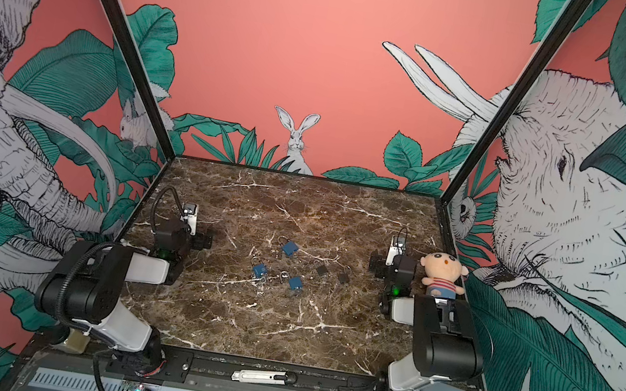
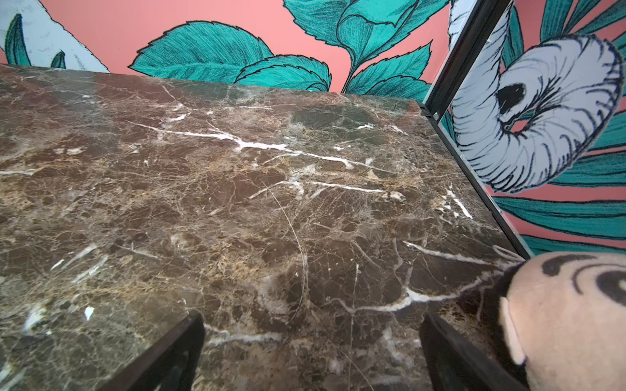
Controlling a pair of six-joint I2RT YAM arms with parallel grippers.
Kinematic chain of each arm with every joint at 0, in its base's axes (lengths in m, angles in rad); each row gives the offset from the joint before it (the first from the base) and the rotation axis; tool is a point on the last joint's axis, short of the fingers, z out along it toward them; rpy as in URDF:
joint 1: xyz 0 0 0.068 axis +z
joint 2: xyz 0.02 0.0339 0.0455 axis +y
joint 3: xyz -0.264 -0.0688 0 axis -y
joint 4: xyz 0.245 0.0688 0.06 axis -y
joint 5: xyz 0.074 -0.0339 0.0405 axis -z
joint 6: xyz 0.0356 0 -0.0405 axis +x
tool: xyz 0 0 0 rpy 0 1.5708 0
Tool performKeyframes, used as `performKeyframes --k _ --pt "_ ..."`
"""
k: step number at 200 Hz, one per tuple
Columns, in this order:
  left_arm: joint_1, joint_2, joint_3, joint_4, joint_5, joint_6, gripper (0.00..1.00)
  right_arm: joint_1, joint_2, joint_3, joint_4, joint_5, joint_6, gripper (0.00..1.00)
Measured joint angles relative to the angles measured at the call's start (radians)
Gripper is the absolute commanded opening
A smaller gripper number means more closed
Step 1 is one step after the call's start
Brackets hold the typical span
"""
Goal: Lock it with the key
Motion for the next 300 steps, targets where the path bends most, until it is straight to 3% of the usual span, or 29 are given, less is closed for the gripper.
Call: performKeyframes --k 257,288,300 --pt "0.0 0.0 0.0 0.0 0.0 0.0 0.99 0.0 0.0 0.0 0.0 0.0 0.0 0.99" --pt "0.0 0.0 0.0 0.001 -0.003 0.0 0.8 0.0 0.0 0.0 0.0 0.006 0.0 0.99" --pt "0.0 -0.009 0.004 -0.017 -0.014 0.001 0.76 0.002 -0.008 0.0 -0.011 0.03 0.003 0.98"
